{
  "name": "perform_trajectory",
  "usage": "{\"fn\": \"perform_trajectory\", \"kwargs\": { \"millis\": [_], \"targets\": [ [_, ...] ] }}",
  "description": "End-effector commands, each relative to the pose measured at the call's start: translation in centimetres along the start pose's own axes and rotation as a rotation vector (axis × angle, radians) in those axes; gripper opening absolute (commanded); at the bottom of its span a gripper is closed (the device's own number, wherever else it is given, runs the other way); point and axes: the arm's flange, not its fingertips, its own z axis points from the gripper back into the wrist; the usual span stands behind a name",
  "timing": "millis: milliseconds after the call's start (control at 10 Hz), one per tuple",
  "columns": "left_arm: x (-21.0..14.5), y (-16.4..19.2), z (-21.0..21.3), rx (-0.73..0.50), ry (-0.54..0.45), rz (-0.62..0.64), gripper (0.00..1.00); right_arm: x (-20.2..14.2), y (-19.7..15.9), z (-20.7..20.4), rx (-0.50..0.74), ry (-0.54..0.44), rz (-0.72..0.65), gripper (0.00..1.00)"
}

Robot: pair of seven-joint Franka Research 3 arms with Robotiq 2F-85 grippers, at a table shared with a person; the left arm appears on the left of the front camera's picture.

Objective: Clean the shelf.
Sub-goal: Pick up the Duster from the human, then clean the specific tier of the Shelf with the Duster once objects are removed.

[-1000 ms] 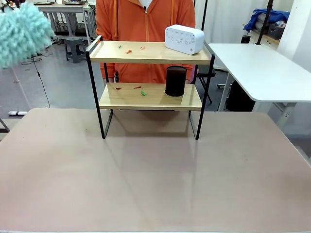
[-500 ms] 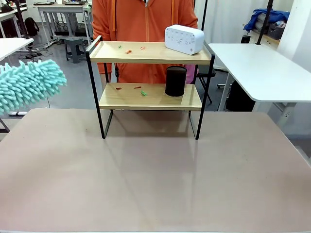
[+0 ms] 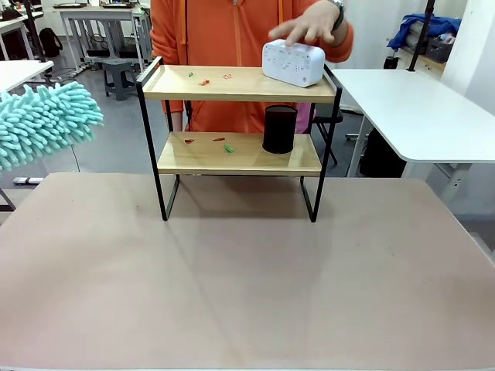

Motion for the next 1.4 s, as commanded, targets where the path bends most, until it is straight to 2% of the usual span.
{"fn": "perform_trajectory", "kwargs": {
  "millis": [0,900,1000,1100,1300],
  "targets": [
    [0.3,-0.3,0.2,-0.015,-0.019,0.008,0.0,0.3,0.0,-0.2,0.016,-0.011,0.028,1.0],
    [0.3,-0.3,0.2,-0.015,-0.019,0.008,0.0,0.3,0.0,-0.2,0.016,-0.011,0.028,1.0],
    [0.0,0.0,0.0,0.0,0.0,0.0,0.13,0.3,0.0,-0.2,0.016,-0.011,0.028,1.0],
    [0.9,-1.8,-0.5,-0.002,0.074,-0.064,0.13,0.3,0.0,-0.2,0.016,-0.011,0.028,1.0],
    [2.1,-5.9,-2.3,-0.076,0.228,-0.278,0.13,0.3,0.0,-0.2,0.016,-0.011,0.028,1.0]
  ]
}}
